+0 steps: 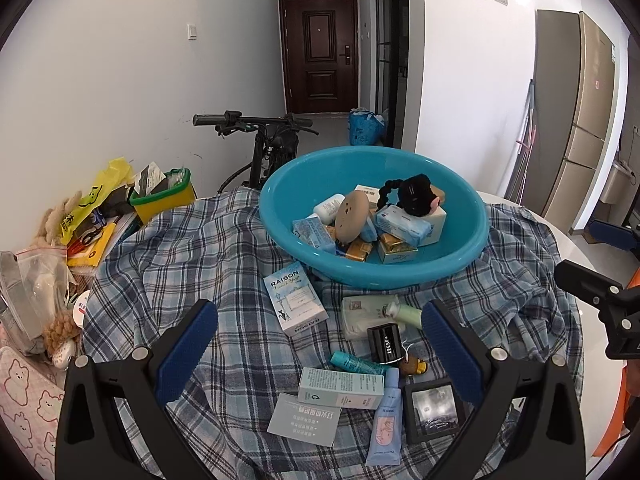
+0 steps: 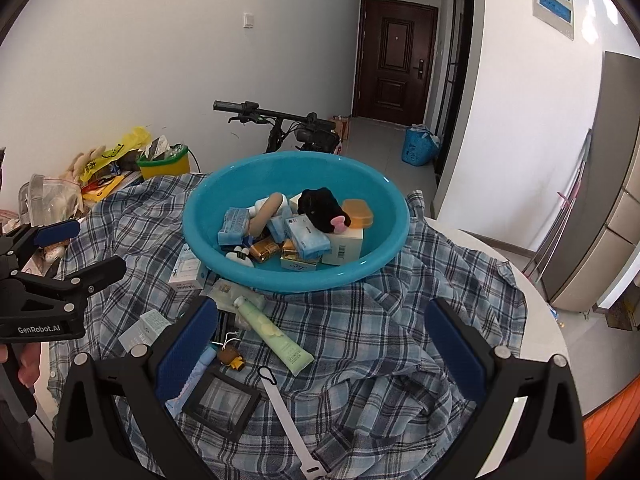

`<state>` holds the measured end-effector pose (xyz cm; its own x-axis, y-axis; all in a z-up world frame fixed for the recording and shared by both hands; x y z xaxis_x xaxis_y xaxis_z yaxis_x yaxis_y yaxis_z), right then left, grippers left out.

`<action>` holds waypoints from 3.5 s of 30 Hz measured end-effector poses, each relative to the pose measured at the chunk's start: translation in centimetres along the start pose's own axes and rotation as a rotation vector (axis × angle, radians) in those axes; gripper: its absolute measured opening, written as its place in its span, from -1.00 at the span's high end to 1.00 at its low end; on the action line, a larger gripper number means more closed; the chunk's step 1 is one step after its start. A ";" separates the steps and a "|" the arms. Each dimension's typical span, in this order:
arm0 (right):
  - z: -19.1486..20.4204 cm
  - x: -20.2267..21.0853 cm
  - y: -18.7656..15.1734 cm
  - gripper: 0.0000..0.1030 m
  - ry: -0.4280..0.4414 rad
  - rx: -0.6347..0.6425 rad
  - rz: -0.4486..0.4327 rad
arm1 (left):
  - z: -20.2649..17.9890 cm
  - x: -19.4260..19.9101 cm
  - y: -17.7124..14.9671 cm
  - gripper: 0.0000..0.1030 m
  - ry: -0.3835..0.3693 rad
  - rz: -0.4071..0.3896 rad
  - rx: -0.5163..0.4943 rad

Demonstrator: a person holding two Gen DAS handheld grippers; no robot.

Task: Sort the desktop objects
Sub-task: 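Move both tools down toward the items on the plaid cloth, then close the left tool on the pale green box, then close the right tool on the black square mirror while the left tool holds the green box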

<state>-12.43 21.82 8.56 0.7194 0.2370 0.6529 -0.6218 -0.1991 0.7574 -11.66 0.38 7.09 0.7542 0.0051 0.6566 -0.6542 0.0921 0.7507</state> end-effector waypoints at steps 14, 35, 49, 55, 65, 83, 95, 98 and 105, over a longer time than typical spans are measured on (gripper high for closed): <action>0.2 -0.9 -3.4 -1.00 0.007 0.028 0.037 | -1.6 -3.2 -5.9 -1.00 -0.017 0.052 -0.089; 0.8 -2.3 -6.3 -0.99 0.020 0.070 0.081 | -2.2 -6.7 -8.9 -1.00 -0.068 0.158 -0.146; 0.2 -4.6 -7.4 -1.00 0.026 0.050 0.122 | -2.1 -11.3 -9.6 -1.00 -0.088 0.226 -0.128; -0.3 -4.6 -7.5 -1.00 0.018 0.042 0.124 | -2.3 -11.4 -9.4 -0.60 -0.084 0.233 -0.137; -0.5 -4.3 -7.8 -0.99 0.025 0.033 0.126 | -0.8 -7.9 -8.6 -0.60 -0.052 0.120 -0.130; 5.1 -6.1 -10.1 -0.99 0.224 0.053 0.248 | 2.7 -4.0 -9.8 -0.60 -0.035 0.071 -0.027; 9.0 -9.7 -12.3 -0.87 0.207 0.103 0.341 | 2.6 -3.9 -9.8 -0.60 -0.049 0.065 -0.022; 9.9 -10.5 -12.4 -0.87 0.178 0.138 0.341 | 2.5 -4.0 -9.9 -0.60 -0.055 0.068 -0.019; 9.2 -11.4 -13.0 -0.67 0.169 0.136 0.374 | 2.7 -3.7 -10.0 -0.60 -0.049 0.060 -0.024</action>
<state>-9.71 12.95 -8.68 0.3844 0.2754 0.8811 -0.7756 -0.4214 0.4700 -8.11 -3.29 -2.63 0.7099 -0.0374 0.7033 -0.6958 0.1172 0.7086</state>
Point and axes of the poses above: each gripper's, at about its wrist camera, not at the fingertips, and x roughly against the way its jaws point, z to its left, y to its top, the point moved 3 cm from there along -x, roughly the way its jaws point, and after that the axes turned 4 degrees about y, right-handed, at the moved point
